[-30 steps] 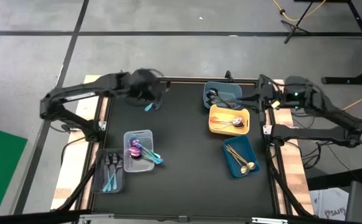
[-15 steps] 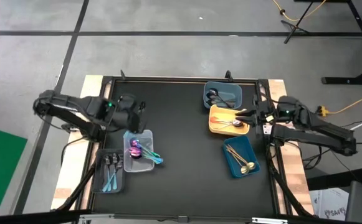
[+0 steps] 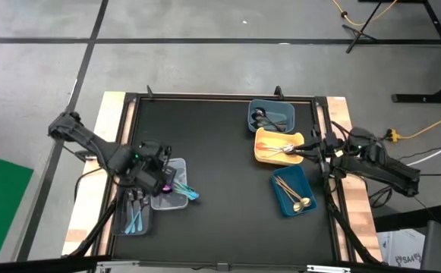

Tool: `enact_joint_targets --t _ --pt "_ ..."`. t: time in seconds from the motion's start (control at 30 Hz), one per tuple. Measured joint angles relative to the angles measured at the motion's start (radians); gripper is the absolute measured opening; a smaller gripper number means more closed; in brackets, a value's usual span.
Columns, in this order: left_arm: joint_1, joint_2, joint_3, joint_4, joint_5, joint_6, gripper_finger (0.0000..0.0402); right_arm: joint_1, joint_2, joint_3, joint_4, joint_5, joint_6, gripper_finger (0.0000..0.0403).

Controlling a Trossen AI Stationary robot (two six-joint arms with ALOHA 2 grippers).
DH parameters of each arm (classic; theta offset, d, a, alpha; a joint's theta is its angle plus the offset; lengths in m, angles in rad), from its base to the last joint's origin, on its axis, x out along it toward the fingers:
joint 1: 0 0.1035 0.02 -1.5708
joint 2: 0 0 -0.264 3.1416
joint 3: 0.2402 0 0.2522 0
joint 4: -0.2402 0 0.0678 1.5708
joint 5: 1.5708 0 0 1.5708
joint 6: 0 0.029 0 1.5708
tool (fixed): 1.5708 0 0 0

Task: Sort silverware by color (type)
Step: Put the light blue spoon into the black bin

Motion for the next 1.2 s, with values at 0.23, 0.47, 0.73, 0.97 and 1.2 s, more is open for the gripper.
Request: enact_joint_targets --t 0.23,0.47,0.73,0.97,1.2 --pt "-0.088 0.085 0.000 -0.015 0.087 -0.108 0.0000 0.000 -0.025 -0.056 0.038 -0.015 0.015 0.0072" --pt "-0.161 0.148 0.000 -0.053 0.177 -0.212 0.0000 0.001 -0.025 -0.205 0.339 -0.033 0.112 0.0072" --pt "-0.238 0.162 0.000 -0.073 0.287 -0.344 0.0000 0.001 -0.024 -0.320 0.552 -0.091 0.194 0.0072" --pt "-0.324 0.162 0.000 -0.092 0.362 -0.535 0.0000 0.001 -0.024 -0.320 0.514 -0.013 0.169 0.0072" --pt "-0.397 0.191 0.000 -0.091 0.365 -0.649 0.0000 0.001 -0.024 -0.320 0.425 0.004 0.168 0.0072"
